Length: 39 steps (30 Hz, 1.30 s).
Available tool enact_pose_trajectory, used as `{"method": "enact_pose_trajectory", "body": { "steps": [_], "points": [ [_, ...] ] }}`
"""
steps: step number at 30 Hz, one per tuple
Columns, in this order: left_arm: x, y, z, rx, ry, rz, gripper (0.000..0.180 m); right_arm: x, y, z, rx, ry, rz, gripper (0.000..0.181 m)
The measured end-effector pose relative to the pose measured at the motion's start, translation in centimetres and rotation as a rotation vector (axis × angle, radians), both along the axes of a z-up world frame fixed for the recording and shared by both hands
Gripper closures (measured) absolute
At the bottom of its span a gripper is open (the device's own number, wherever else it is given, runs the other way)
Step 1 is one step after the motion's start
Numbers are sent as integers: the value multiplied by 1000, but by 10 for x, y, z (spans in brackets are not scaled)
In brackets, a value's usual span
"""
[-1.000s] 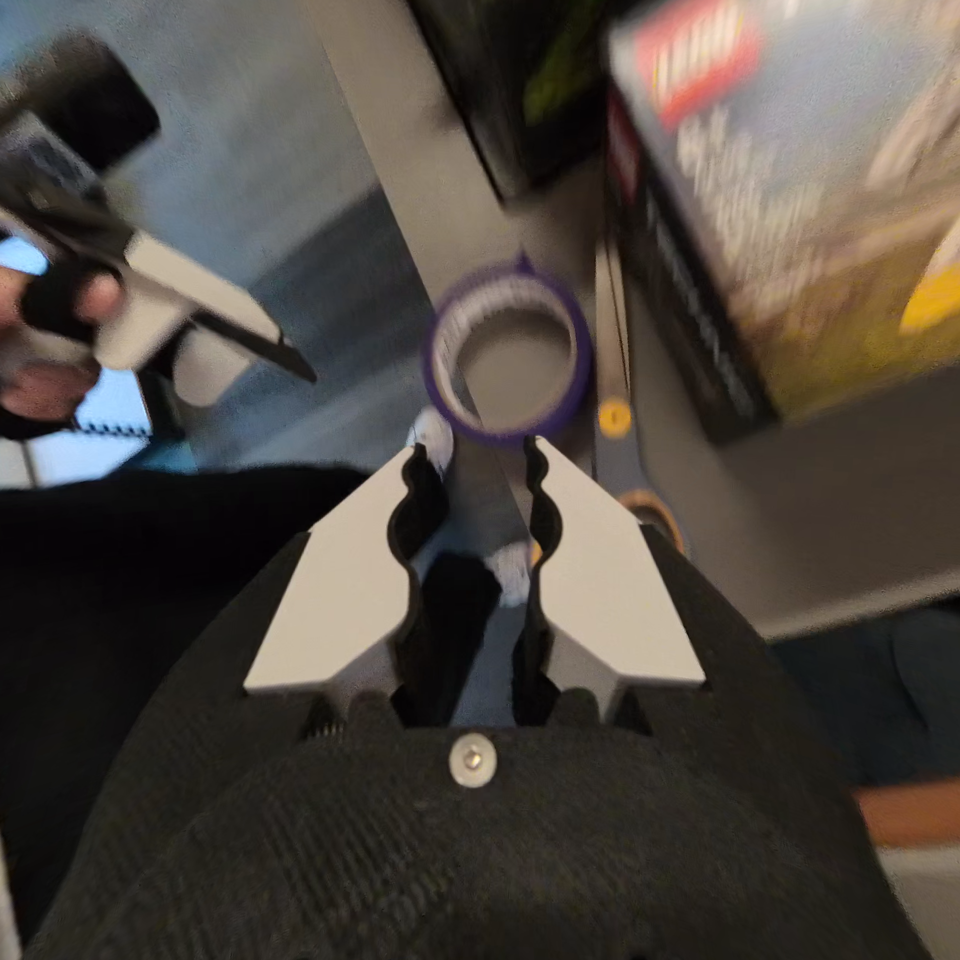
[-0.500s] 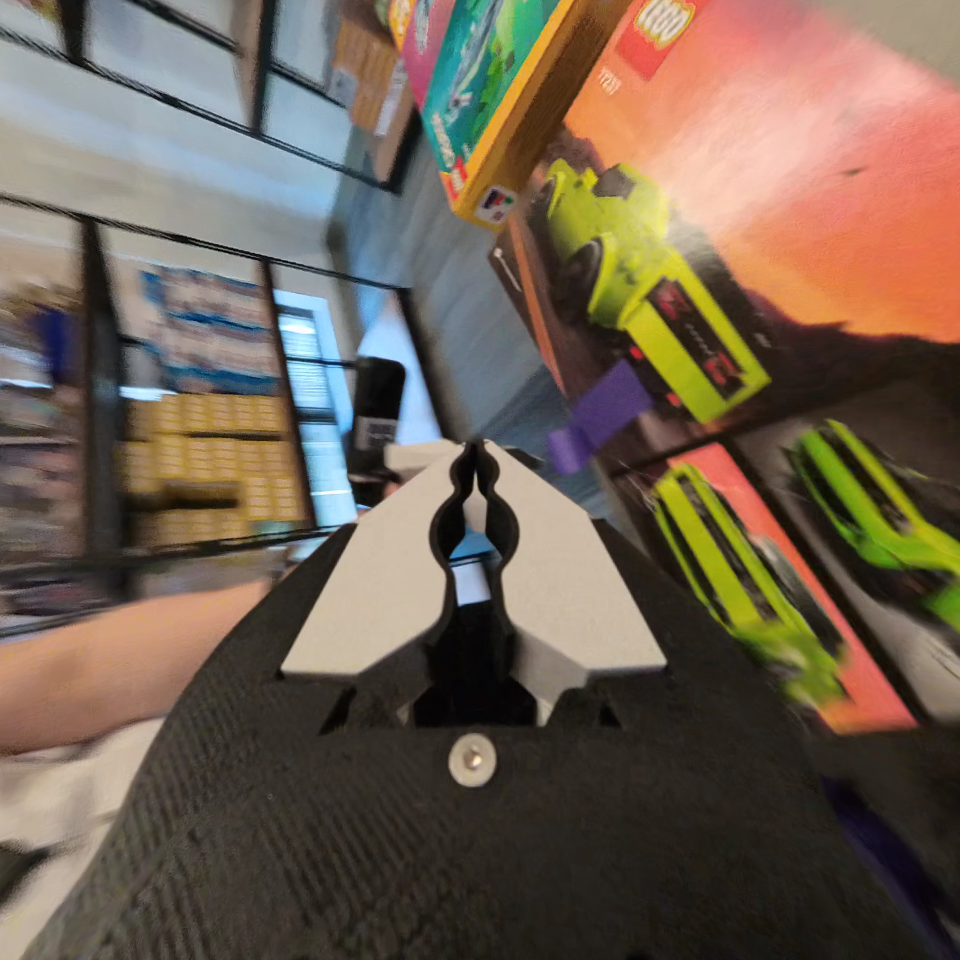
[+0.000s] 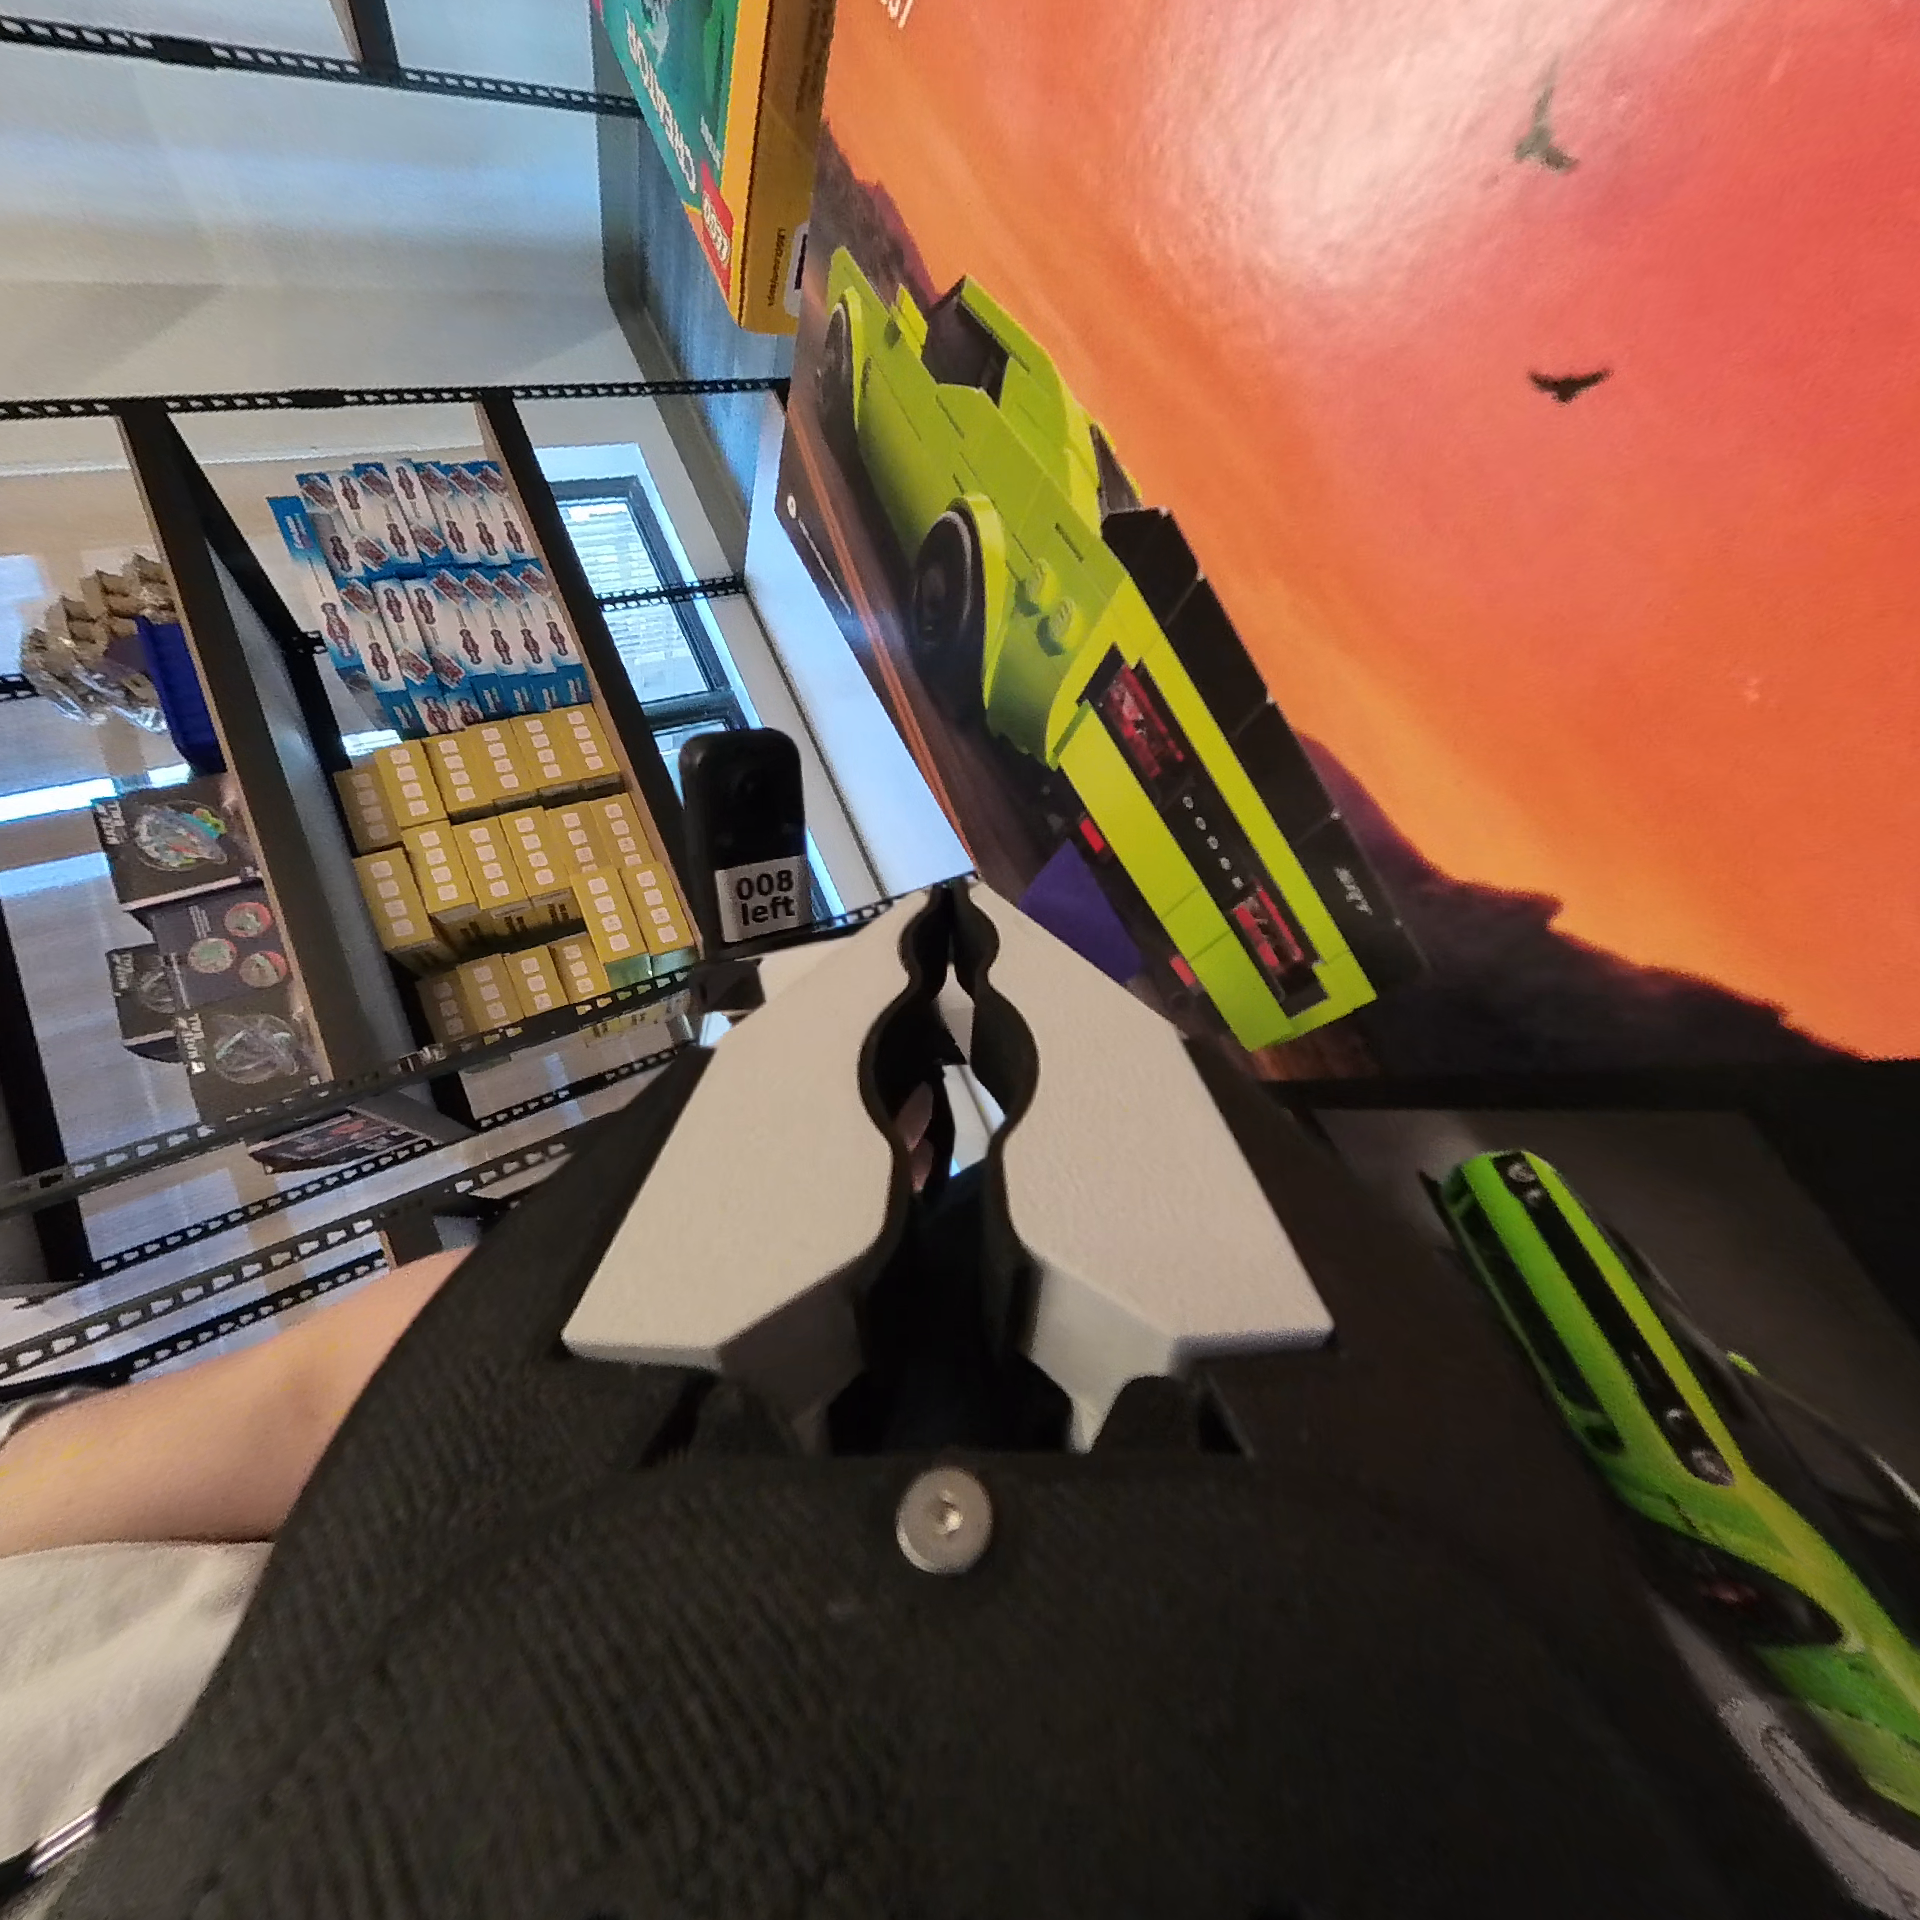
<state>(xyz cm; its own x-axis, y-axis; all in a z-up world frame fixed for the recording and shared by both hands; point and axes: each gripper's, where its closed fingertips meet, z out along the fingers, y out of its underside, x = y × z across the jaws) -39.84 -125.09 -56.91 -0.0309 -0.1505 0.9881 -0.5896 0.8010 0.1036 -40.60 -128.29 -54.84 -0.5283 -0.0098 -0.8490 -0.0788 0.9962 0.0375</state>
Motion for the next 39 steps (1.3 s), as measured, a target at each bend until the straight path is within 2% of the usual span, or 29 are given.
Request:
{"method": "enact_pose_trajectory", "body": {
  "steps": [3, 9, 10, 17, 19, 21, 39],
  "points": [
    [-7, 0, -3, 13, 4, -9, 138, -3, 4, -4, 5, 18, 40, 181],
    [-8, 0, -2, -18, -21, 2, 178, -3, 10, -9, -1, 27, 81, 181],
    [-7, -1, -1, -23, -18, 16, 180, -3, 10, -10, 1, 22, 78, 181],
    [-14, 0, 6, -40, 56, -3, 179, -8, 9, -9, 18, -8, 41, 181],
    [-16, 2, 5, -39, 42, -15, 172, -8, 9, -9, 14, -8, 42, 181],
    [-19, 3, 7, -52, 41, -28, 180, -8, 8, -8, 13, -8, 44, 181],
    [-8, 9, 17, -15, 67, -79, 180, -8, 9, -12, 15, -1, 76, 181]
  ]
}}
